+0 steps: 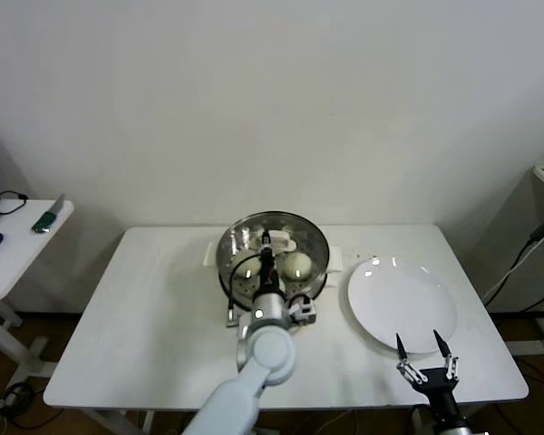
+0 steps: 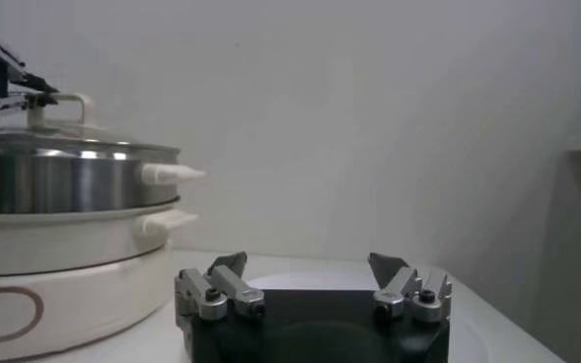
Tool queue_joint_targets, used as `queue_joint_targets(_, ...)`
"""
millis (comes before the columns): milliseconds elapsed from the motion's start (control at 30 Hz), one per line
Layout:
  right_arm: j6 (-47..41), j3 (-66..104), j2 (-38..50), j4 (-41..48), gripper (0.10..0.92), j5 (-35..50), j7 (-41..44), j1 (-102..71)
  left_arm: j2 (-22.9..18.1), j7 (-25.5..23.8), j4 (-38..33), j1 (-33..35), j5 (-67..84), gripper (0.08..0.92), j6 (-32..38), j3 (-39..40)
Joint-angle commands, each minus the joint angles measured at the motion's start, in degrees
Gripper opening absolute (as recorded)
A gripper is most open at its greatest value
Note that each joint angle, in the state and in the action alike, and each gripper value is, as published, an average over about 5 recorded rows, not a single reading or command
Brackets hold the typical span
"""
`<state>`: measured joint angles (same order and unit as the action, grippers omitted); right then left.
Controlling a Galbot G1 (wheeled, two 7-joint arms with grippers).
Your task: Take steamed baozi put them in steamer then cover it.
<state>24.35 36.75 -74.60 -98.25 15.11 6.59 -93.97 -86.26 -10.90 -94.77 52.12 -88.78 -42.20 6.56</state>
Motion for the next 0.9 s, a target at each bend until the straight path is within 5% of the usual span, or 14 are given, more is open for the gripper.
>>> queue_joint_targets(33, 0.0, 0.0, 0.0, -0.1, 0.823, 0.0, -0.1, 0.0, 0.1, 0.2, -0.6, 0.1, -0.1, 0.244, -0.2, 0.1)
queue_joint_targets(367, -0.3, 0.0, -0.3, -0.3, 0.823, 0.0, 0.0, 0.3, 3.1, -0.1, -9.6, 0.4, 10.2, 0.539, -2.2, 2.3)
queue_joint_targets(667, -1.5, -0.1, -0.5, -0.2, 0.823, 0.4, -0.5, 0.8, 11.7, 5.3, -21.5, 2.9, 27.2, 0.785, -1.5, 1.4)
queue_joint_targets(900, -4.1, -0.7, -0.5, -2.6, 0.823, 3.1, -4.1, 0.5, 18.3, 13.2, -28.0, 11.2, 49.3, 0.822, 8.5, -9.6)
